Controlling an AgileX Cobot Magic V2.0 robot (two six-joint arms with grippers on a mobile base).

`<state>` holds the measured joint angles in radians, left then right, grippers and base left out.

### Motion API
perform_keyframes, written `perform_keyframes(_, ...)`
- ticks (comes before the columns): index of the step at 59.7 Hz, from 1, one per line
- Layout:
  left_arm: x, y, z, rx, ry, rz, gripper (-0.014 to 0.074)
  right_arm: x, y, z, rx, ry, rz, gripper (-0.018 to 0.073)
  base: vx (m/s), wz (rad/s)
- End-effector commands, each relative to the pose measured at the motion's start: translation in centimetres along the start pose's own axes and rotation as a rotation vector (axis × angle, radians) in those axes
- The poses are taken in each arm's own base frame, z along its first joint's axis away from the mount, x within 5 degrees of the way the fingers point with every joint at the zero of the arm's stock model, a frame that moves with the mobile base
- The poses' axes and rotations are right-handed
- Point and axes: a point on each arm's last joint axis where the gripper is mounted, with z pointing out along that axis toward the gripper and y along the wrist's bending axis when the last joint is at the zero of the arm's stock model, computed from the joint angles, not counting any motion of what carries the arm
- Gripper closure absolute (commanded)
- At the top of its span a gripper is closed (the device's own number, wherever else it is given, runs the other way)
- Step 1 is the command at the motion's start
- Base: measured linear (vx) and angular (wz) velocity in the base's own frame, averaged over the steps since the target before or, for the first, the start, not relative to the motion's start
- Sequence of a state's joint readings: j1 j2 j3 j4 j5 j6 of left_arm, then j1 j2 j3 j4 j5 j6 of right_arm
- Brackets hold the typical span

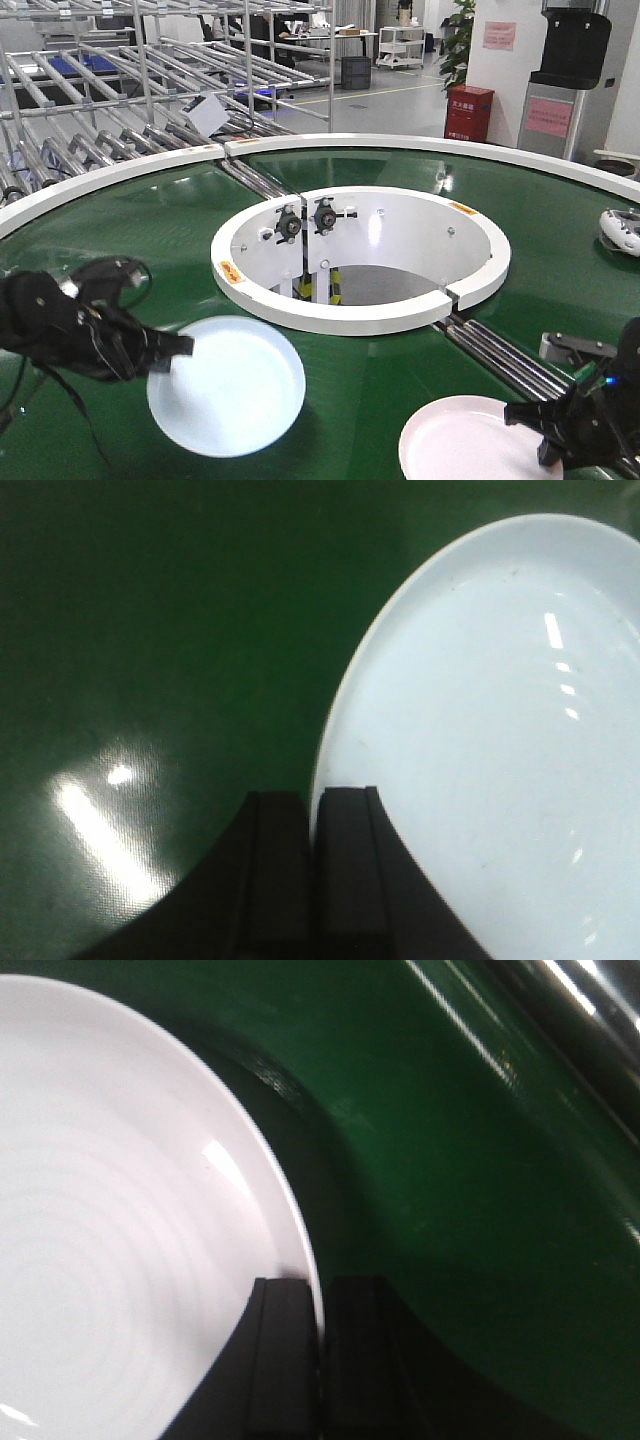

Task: Grab plate from conveyor and place on tray
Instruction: 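Close both grippers on the plate rims and lift plates off conveyor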

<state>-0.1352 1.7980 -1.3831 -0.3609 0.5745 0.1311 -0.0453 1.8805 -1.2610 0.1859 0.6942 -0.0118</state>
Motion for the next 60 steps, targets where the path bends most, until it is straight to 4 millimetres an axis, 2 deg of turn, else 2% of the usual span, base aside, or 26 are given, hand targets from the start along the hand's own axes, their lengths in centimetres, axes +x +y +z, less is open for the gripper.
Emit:
perform_keyframes(1,-2.6,-1.7,-5.4,0.037,-0.197,0.015,0.0602,-1.3,0.8,-5.2,-0.019,-0.166,-0.035,0.0572,0.0,0.0)
perform_keyframes(6,-2.9,-2.3,-7.7,0.048,-0.237,0.026,0.0602,-1.2,1.1,-7.3,-0.028,-0.209,-0.039,0.0572,0.0,0.0)
perform_keyframes(20,-2.7,-3.6,-13.4,0.085,-0.305,0.051,0.0602,0.2,2.1,-14.9,-0.084,-0.359,-0.047,0.0572,0.0,0.0)
perform_keyframes(24,-2.4,-4.0,-14.8,0.111,-0.304,0.044,0.0602,0.9,2.5,-17.0,-0.118,-0.397,-0.061,0.0572,0.0,0.0)
perform_keyframes(35,-1.7,-4.7,-17.8,0.141,-0.317,0.055,0.0602,2.8,3.4,-21.1,-0.205,-0.459,-0.074,0.0572,0.0,0.0)
perform_keyframes(42,-1.0,-4.9,-19.1,0.149,-0.311,0.065,0.0602,4.0,3.6,-22.7,-0.22,-0.494,-0.082,0.0572,0.0,0.0)
perform_keyframes(60,0.9,-5.2,-21.8,0.168,-0.349,0.056,0.0602,8.2,3.4,-23.7,-0.266,-0.543,-0.071,0.0572,0.0,0.0)
